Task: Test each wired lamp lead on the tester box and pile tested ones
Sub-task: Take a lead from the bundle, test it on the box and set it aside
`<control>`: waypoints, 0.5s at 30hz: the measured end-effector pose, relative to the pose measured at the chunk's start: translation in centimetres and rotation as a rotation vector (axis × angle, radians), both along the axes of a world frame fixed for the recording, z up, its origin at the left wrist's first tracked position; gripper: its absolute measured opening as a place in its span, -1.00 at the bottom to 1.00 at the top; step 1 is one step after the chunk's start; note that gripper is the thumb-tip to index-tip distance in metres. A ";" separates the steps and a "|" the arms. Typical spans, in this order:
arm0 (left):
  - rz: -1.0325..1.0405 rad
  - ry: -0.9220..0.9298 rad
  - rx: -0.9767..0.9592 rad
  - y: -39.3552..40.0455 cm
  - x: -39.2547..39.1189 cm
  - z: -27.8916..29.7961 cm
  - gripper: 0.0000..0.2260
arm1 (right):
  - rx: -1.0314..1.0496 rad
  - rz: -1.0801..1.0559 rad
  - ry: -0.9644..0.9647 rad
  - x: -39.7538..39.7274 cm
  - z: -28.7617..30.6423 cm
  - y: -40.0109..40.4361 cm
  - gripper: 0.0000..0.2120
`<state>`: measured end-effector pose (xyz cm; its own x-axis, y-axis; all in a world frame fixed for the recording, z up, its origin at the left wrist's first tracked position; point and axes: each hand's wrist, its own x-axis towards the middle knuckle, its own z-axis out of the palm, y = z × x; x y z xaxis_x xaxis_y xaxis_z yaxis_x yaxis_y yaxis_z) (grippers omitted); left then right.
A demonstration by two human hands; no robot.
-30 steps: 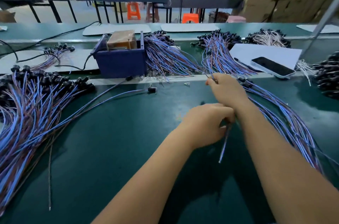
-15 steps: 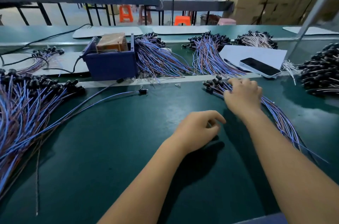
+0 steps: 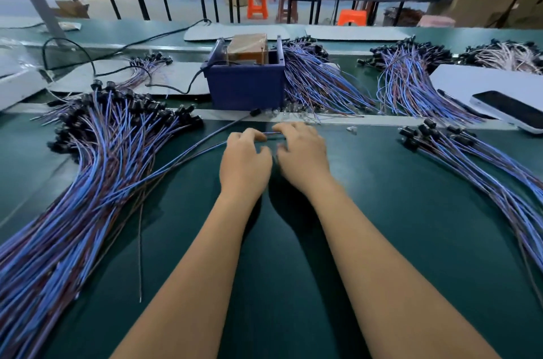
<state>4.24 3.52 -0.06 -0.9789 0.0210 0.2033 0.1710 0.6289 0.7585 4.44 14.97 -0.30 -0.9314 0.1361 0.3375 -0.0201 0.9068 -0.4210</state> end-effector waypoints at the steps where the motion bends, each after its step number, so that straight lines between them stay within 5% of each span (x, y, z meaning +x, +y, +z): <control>1: 0.035 -0.021 0.001 -0.4 -0.2 -0.2 -0.78 | 0.017 0.035 -0.023 -0.4 -0.1 -0.6 -0.55; 5: 0.093 -0.073 0.004 -0.7 -1.0 -0.3 -0.81 | 0.230 0.020 -0.217 -1.0 -0.9 -1.1 -0.54; 11: 0.134 -0.031 0.019 -0.8 -1.2 -0.4 -0.80 | 0.419 -0.063 0.006 -0.1 -0.6 -1.4 -0.80; 13: 0.133 -0.022 0.052 -0.7 -0.9 -0.5 -0.79 | 0.201 -0.080 0.036 0.0 -0.3 -1.2 -0.84; 15: 0.120 -0.048 0.164 -0.6 -0.7 -0.8 -0.76 | -0.263 -0.145 0.088 0.0 0.3 -0.5 -0.88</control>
